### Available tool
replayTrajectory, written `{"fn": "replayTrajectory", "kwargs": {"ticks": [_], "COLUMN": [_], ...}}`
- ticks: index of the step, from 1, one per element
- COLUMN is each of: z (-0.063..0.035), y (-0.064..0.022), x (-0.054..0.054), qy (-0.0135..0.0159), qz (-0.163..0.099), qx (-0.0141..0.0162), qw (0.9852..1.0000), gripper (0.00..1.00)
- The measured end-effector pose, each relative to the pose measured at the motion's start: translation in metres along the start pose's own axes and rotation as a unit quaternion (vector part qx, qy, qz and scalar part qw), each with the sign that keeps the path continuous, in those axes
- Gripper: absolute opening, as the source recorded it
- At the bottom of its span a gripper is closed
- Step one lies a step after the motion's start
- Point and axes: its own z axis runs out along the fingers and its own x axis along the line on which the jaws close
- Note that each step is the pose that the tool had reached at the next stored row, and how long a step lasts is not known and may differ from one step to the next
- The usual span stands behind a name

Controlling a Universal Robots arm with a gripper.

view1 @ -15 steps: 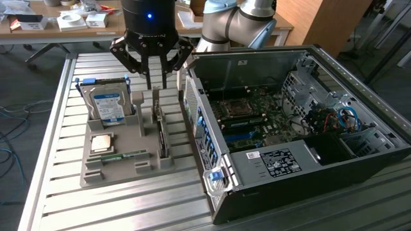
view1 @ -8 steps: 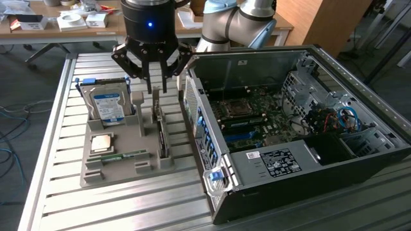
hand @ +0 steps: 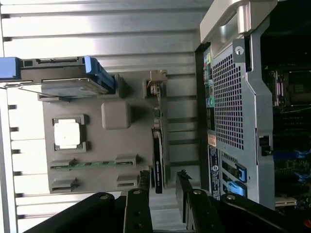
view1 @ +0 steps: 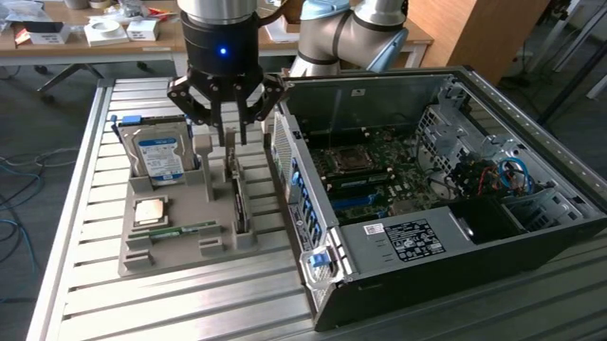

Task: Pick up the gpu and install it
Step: 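Pick up the gpu and move the gpu toward the slot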

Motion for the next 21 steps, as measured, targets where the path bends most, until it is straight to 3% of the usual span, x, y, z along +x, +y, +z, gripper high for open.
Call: {"fn": "replayTrajectory", "kwargs": {"ticks": [21], "z": [0.0371], "y": [-0.0017], "x": [0.001], "qy": [0.0000], "qz": [0.000], "qx": [0.0000], "qw": [1.0000], "gripper": [0.36]}}
